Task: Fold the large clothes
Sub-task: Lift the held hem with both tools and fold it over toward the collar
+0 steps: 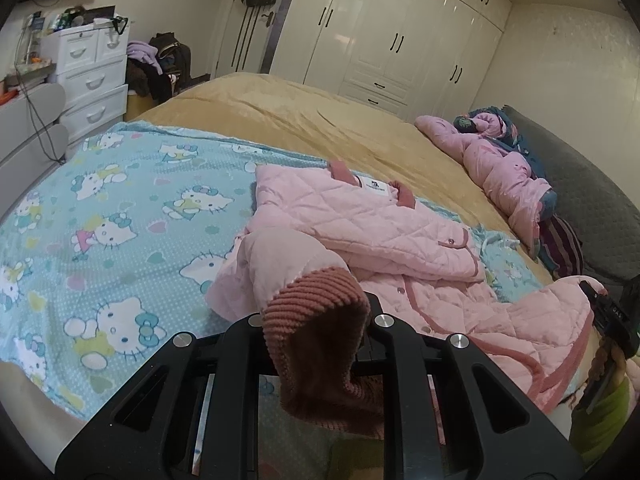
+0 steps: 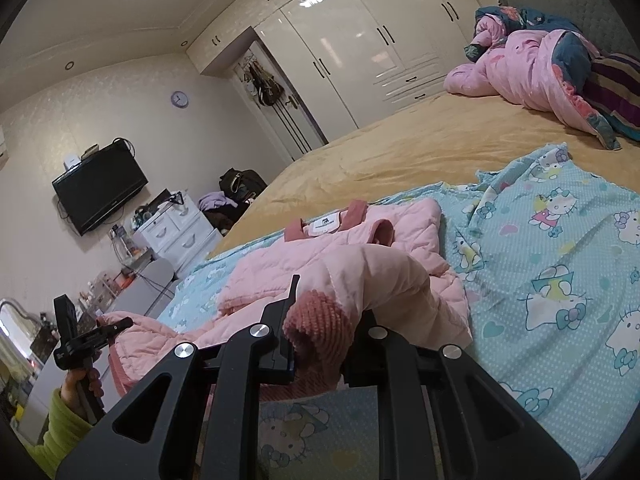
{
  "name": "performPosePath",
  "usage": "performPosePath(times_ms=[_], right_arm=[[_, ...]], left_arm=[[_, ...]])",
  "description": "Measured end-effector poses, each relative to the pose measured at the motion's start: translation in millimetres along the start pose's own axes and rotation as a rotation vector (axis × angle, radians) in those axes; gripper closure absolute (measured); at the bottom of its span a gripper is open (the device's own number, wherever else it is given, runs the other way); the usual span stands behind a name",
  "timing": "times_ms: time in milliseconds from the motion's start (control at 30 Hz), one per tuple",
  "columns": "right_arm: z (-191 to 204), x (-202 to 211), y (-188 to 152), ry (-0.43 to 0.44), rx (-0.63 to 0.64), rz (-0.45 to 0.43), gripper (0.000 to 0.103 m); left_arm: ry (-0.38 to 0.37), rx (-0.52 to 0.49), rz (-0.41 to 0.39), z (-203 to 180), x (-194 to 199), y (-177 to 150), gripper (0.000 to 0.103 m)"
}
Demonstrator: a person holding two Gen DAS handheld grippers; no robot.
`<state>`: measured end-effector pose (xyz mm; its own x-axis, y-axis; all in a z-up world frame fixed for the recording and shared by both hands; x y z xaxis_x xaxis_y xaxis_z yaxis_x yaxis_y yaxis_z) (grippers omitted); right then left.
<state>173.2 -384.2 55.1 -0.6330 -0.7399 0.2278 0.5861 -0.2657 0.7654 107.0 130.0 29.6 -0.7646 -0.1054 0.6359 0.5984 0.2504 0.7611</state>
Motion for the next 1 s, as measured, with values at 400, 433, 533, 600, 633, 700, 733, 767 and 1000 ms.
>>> performPosePath(times_ms=[400, 433, 533, 600, 633, 700, 733, 767, 1000], right_arm=[[-17, -27, 18, -0.05, -0.027, -0.018, 0.089], [-18, -29, 19, -0.053, -0.029, -0.02, 0.089], [-23, -36, 24, -0.061, -0.036, -0.025, 0.089], [-27, -40, 26, -0.054, -0.042, -0.029, 0.089], [-29, -43, 28, -0.05, -0.048, -0.032, 0.089], [-31, -46, 31, -0.052, -0.055, -0.033, 0.089], [-33, -48, 33, -0.053, -0.059, -0.034, 0.089], [-34, -50, 35, -0.054, -0.06, -0.035, 0.089], [-42, -64, 56, -0.056, -0.059, -0.053, 0.089]], left_arm=[[0.006, -0.008, -0.019, -7, -26, 24, 0.093], [0.005, -0.006, -0.02, -8, -28, 26, 0.093], [0.006, -0.008, -0.023, -11, -35, 32, 0.093], [0.006, -0.009, -0.027, -14, -39, 36, 0.093], [0.005, -0.008, -0.027, -15, -40, 37, 0.093], [0.002, -0.005, -0.03, -17, -44, 42, 0.093], [0.002, -0.003, -0.032, -18, -45, 44, 0.093], [0.001, 0.0, -0.036, -19, -47, 47, 0.093], [-0.005, 0.028, -0.062, -22, -55, 69, 0.093]])
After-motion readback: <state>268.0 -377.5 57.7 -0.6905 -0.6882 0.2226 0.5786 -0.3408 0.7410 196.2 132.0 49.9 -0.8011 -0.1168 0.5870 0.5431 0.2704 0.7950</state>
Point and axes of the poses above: each gripper's, at about its wrist camera, not at the fingertips, and x roughly against the way its jaws point, z to its left, y to its top, the point moved 6 cm from there along -x, roughly the way its jaws point, and after that the axes turned 14 degrees about y, right-handed, at the moved point
